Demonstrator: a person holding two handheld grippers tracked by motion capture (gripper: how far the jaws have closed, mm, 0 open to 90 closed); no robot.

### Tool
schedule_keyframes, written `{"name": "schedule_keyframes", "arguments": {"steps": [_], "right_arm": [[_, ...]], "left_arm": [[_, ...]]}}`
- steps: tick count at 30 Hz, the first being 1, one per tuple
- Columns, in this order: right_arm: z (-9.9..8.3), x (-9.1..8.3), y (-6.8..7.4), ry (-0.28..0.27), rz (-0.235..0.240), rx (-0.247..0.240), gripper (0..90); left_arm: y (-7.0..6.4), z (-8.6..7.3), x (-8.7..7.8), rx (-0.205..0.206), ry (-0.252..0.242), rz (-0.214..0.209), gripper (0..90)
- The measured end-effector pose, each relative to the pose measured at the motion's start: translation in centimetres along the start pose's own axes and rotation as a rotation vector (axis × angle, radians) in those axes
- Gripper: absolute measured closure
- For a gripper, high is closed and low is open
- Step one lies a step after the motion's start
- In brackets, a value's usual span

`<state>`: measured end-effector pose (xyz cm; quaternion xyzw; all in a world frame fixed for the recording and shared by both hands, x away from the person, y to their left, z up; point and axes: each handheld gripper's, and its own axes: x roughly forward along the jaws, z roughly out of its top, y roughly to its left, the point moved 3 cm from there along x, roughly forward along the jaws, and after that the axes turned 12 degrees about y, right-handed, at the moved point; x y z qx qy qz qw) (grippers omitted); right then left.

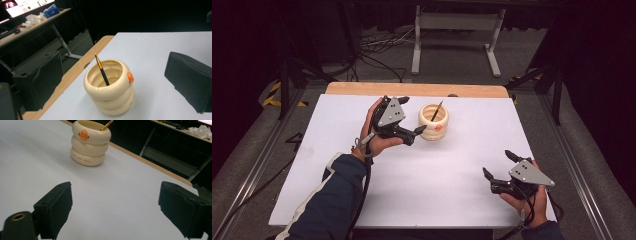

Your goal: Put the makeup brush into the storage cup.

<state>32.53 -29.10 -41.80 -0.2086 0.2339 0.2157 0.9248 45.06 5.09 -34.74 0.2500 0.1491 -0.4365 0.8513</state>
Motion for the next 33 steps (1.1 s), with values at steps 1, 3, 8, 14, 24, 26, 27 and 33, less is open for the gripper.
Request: {"name": "schedule_keyframes", "arguments": {"steps": [1, 3, 8, 14, 24, 26, 27, 33], "right_arm": [[0.0, 0.0, 0.0, 0.0, -0.001, -0.001, 12.7], [0.0, 0.0, 0.0, -0.001, 0.0, -0.001, 12.7], [0.0, 0.0, 0.0, 0.0, -0.001, -0.003, 12.7], [0.0, 0.0, 0.0, 0.001, 0.0, -0.004, 12.7], [0.0, 0.0, 0.0, 0.001, 0.002, -0.008, 12.7], [0.0, 0.0, 0.1, 0.002, 0.003, -0.007, 12.7], [0.0, 0.0, 0.1, 0.002, 0.003, -0.006, 12.7], [0.0, 0.0, 0.1, 0.003, 0.004, -0.008, 12.7]], "left_arm": [[0.0, 0.0, -0.1, 0.005, 0.002, 0.002, 2.9], [0.0, -0.1, -0.5, 0.013, 0.002, 0.007, 2.9], [-0.1, -0.3, -1.1, 0.029, 0.011, 0.01, 2.9], [-0.1, -0.6, -1.8, 0.032, 0.003, 0.012, 2.5], [-0.4, -1.3, -2.4, 0.04, 0.014, 0.013, 2.2], [-0.5, -1.4, -2.6, 0.039, 0.013, 0.01, 2.3], [-0.6, -1.6, -2.8, 0.034, 0.007, 0.006, 2.2], [-0.7, -2.1, -3.4, 0.016, -0.013, -0.009, 2.2]]}}
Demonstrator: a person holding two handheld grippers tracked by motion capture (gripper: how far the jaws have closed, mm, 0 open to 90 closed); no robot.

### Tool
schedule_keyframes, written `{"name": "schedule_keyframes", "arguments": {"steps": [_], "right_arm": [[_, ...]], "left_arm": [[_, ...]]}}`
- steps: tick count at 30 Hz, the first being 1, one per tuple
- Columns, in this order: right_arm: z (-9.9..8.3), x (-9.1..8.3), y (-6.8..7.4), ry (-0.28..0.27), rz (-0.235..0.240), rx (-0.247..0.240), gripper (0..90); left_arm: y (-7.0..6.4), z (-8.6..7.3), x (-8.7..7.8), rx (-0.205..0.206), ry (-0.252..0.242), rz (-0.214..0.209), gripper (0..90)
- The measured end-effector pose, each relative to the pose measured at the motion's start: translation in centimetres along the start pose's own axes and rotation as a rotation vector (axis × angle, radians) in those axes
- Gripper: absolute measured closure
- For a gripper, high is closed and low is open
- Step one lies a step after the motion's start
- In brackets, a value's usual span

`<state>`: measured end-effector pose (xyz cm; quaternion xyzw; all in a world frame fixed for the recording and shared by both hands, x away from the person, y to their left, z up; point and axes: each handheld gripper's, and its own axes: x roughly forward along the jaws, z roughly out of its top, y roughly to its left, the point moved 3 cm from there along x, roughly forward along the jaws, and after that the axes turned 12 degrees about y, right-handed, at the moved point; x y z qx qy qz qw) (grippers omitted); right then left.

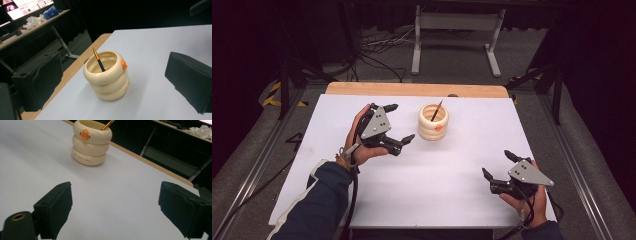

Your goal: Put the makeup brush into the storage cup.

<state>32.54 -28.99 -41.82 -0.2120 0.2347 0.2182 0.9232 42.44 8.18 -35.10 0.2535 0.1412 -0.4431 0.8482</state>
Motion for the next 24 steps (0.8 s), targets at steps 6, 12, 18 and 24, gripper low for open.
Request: {"name": "schedule_keyframes", "arguments": {"steps": [6, 12, 18, 24], "right_arm": [[0.0, 0.0, 0.0, 0.0, -0.001, -0.003, 12.7], [0.0, 0.1, 0.0, 0.002, -0.002, 0.002, 12.4], [0.0, 0.0, 0.0, -0.001, -0.005, 0.004, 12.1], [0.0, 0.0, 0.0, -0.002, -0.007, 0.005, 12.2]], "left_arm": [[-0.1, -0.6, -0.5, 0.003, -0.006, -0.008, 2.2], [-0.3, -1.4, -1.0, 0.011, -0.006, -0.016, 2.2], [-0.3, -2.1, -1.6, 0.007, 0.006, -0.017, 2.3], [-0.5, -2.9, -2.2, 0.005, 0.017, -0.005, 2.3]]}}
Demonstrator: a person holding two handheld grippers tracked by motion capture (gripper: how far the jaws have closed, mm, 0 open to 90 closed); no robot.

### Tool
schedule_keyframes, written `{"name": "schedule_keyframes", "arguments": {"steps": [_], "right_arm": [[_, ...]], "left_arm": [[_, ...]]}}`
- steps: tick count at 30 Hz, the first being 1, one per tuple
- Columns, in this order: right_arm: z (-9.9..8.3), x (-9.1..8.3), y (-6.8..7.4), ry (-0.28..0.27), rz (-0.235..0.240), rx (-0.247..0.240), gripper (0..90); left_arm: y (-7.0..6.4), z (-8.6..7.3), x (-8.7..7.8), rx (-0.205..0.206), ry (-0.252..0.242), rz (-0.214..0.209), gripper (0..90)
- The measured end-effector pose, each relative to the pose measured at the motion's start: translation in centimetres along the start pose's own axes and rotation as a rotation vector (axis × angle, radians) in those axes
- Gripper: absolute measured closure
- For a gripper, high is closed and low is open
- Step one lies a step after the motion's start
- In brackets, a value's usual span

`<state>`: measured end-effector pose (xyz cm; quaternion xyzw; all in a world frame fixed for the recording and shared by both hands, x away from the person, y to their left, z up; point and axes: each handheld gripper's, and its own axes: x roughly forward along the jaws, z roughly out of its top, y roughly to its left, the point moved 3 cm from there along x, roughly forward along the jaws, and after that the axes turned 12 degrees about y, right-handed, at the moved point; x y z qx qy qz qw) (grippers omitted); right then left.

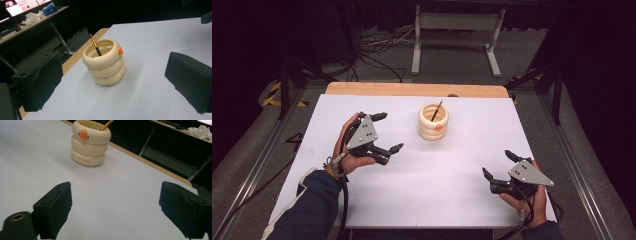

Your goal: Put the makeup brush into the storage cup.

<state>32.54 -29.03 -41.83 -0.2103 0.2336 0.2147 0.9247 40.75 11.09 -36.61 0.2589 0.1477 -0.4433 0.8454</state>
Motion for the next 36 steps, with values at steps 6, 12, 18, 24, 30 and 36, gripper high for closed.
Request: {"name": "schedule_keyframes", "arguments": {"steps": [6, 12, 18, 24, 30, 36], "right_arm": [[0.0, 0.0, 0.0, 0.001, 0.001, 0.001, 12.2], [0.0, 0.0, 0.0, 0.001, 0.001, 0.001, 12.3], [0.0, 0.0, 0.0, 0.002, 0.002, -0.001, 12.3], [0.0, 0.0, 0.0, 0.002, 0.002, -0.002, 12.3], [0.0, 0.1, 0.1, 0.002, 0.003, -0.004, 12.4], [0.1, 0.1, 0.3, 0.004, 0.004, -0.014, 12.4]], "left_arm": [[-0.1, -0.9, -0.5, -0.007, 0.013, 0.003, 2.2], [-0.1, -1.6, -1.2, -0.005, 0.022, 0.007, 2.2], [-0.2, -2.6, -1.8, -0.005, 0.042, 0.012, 2.2], [-0.3, -3.7, -2.3, -0.016, 0.06, 0.019, 2.4], [-0.5, -4.4, -3.0, -0.025, 0.069, 0.024, 2.6], [-0.8, -5.6, -3.5, -0.035, 0.101, 0.019, 2.6]]}}
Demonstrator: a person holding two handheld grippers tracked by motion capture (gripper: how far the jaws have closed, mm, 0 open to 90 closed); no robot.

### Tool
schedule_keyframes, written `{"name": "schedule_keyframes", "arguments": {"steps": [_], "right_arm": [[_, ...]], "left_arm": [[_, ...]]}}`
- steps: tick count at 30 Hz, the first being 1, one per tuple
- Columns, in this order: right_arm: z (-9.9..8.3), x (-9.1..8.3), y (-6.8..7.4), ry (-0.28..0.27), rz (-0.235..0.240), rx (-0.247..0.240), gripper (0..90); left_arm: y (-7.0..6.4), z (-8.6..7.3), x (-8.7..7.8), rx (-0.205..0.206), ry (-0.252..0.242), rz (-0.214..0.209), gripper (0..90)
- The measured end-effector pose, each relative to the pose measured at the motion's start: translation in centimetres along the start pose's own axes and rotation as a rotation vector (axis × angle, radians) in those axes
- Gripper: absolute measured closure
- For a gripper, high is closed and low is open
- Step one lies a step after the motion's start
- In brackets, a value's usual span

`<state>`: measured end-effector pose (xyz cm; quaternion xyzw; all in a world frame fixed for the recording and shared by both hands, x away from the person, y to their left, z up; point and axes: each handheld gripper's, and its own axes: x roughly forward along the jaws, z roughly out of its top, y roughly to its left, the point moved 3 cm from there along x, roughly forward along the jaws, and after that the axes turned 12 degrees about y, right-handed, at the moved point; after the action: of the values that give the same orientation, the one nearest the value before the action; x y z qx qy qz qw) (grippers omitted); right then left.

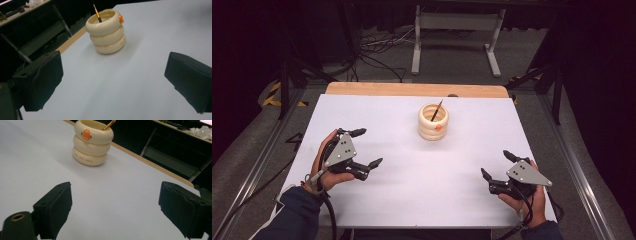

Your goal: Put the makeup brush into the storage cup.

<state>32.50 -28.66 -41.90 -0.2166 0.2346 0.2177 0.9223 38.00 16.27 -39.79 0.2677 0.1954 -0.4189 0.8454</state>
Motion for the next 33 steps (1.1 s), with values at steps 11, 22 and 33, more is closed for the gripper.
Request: {"name": "schedule_keyframes", "arguments": {"steps": [11, 22, 33], "right_arm": [[-0.1, 0.4, 0.0, 0.015, 0.001, -0.006, 12.4], [-0.1, 0.5, 0.1, 0.019, 0.004, -0.007, 12.4], [-0.2, 0.6, 0.1, 0.026, 0.007, -0.009, 12.4]], "left_arm": [[-0.1, -2.8, -0.8, -0.037, 0.028, 0.021, 3.3], [-0.2, -5.4, -1.8, -0.072, 0.071, 0.044, 3.6], [-0.1, -7.4, -3.3, -0.109, 0.088, 0.064, 3.6]]}}
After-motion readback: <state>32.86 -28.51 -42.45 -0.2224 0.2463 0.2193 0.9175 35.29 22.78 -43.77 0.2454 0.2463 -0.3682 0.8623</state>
